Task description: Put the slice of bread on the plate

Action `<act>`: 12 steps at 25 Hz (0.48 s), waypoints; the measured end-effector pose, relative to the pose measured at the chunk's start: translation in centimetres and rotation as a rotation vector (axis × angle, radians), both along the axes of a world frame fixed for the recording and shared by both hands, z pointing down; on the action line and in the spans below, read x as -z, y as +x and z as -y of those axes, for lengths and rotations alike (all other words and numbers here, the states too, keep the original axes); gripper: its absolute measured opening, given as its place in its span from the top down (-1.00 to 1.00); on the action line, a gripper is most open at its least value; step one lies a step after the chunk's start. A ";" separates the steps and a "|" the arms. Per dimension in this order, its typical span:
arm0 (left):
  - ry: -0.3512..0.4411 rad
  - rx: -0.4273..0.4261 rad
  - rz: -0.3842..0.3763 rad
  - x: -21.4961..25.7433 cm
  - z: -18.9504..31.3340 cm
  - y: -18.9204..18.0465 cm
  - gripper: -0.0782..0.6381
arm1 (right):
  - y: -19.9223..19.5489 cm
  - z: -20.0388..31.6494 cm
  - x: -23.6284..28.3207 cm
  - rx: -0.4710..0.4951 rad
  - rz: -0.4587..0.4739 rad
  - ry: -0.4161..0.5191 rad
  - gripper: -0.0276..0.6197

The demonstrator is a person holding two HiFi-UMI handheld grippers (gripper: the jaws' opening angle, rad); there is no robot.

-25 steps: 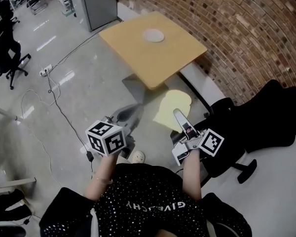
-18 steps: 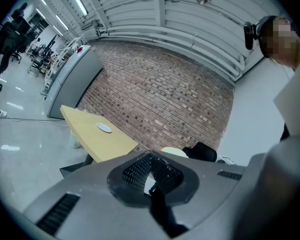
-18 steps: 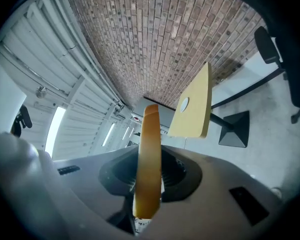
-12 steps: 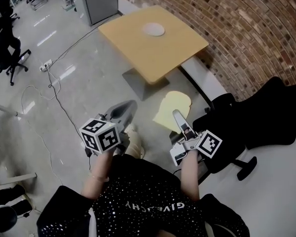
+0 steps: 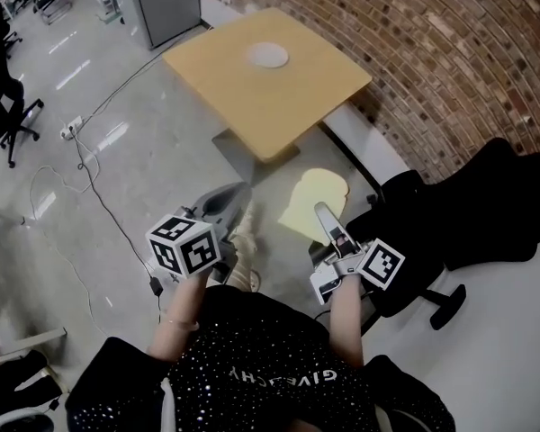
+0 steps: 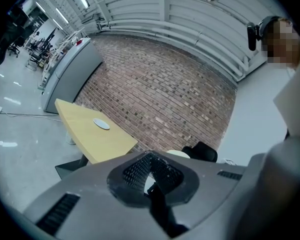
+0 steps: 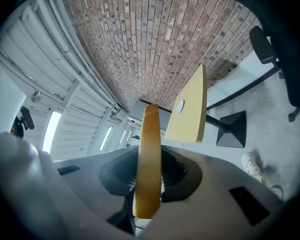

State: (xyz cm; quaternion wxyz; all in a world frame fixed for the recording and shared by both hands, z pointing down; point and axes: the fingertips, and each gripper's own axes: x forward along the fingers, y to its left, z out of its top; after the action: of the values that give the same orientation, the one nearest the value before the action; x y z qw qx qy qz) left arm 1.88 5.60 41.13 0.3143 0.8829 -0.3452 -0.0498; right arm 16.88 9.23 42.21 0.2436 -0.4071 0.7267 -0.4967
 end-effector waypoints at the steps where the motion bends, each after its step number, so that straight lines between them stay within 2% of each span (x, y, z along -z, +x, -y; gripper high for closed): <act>1: -0.002 -0.004 -0.002 0.0 0.7 0.2 0.75 | 0.1 0.6 -0.1 -0.001 0.000 -0.004 0.63; 6: -0.018 -0.010 -0.009 -0.9 4.0 1.1 0.75 | 0.9 4.4 -0.9 -0.001 -0.009 -0.022 0.63; 12: -0.041 0.036 -0.010 -0.7 10.0 0.1 0.75 | 0.4 10.9 -0.1 0.036 -0.007 -0.027 0.63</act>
State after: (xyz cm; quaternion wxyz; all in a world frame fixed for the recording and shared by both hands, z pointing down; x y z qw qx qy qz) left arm 2.01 -4.35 41.86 0.3329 0.8698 -0.3604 -0.0526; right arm 17.31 -1.63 42.30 0.2266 -0.3989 0.7281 -0.5094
